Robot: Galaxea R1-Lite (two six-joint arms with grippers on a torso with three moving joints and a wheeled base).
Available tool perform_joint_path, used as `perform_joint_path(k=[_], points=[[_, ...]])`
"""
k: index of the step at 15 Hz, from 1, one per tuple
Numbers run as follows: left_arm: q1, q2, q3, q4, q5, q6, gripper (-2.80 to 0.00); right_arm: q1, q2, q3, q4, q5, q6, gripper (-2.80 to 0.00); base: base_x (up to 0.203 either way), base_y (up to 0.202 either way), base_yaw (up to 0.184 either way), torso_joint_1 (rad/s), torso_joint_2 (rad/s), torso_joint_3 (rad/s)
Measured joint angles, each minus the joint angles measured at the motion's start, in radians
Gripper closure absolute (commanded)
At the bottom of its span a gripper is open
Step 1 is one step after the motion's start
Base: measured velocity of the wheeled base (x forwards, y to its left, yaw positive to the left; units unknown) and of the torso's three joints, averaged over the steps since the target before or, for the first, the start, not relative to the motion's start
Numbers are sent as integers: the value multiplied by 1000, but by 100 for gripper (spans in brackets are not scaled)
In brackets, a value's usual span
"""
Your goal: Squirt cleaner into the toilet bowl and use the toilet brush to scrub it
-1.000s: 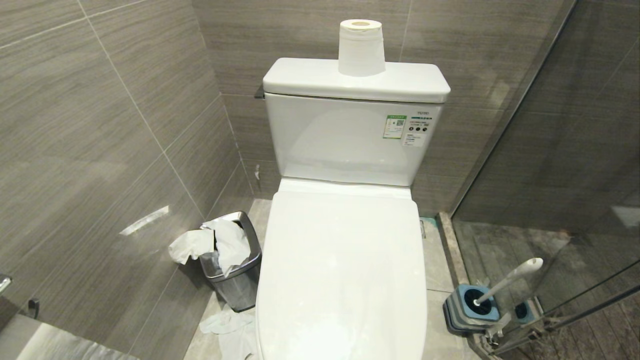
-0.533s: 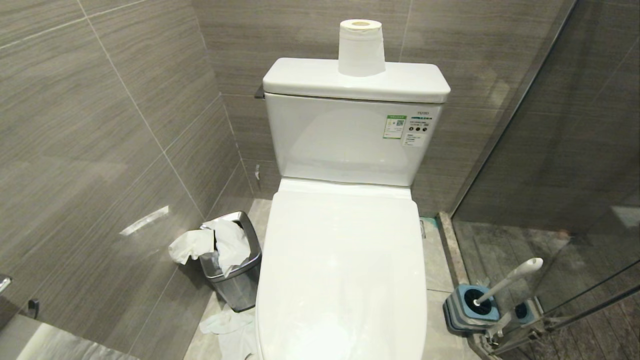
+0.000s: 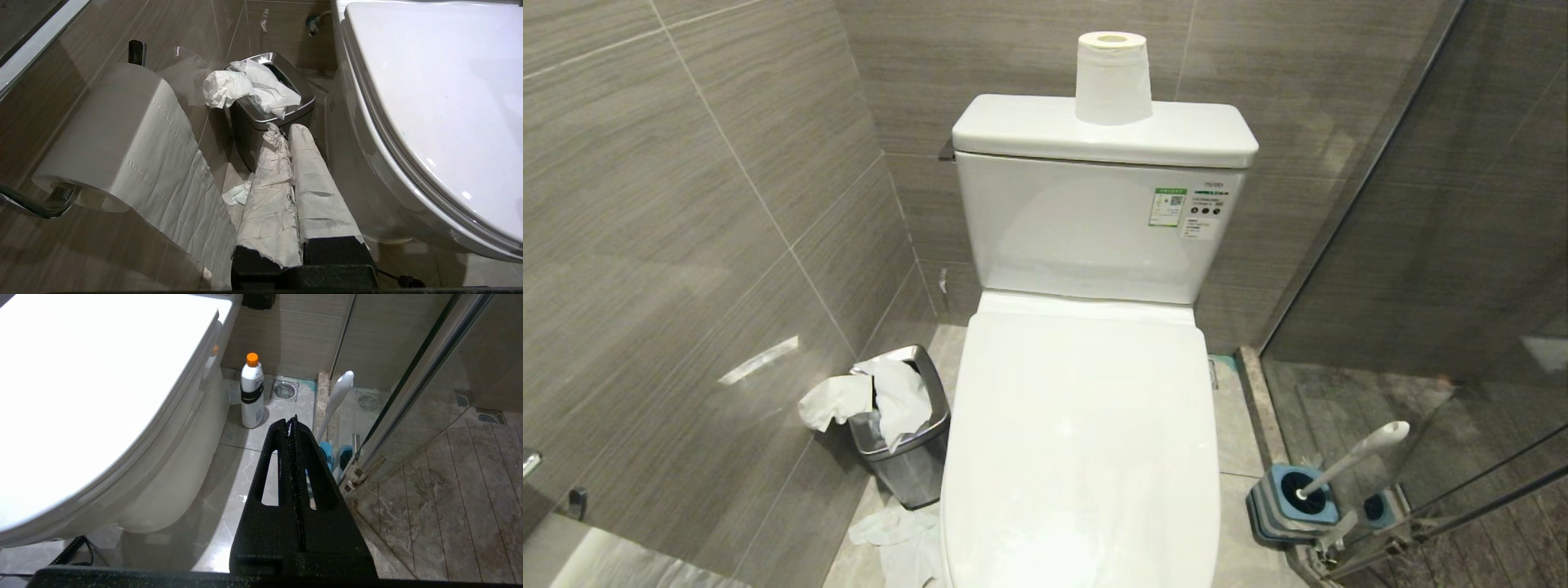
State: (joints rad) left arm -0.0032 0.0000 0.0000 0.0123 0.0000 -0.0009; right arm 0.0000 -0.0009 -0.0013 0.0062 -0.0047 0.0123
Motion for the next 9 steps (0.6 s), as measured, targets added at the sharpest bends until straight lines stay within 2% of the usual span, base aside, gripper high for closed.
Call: perform_joint_path(k=[9], points=[[0,0,0,0,0,0,0,0,0,0,0,0,0,0,0,0,0,0,0,0]])
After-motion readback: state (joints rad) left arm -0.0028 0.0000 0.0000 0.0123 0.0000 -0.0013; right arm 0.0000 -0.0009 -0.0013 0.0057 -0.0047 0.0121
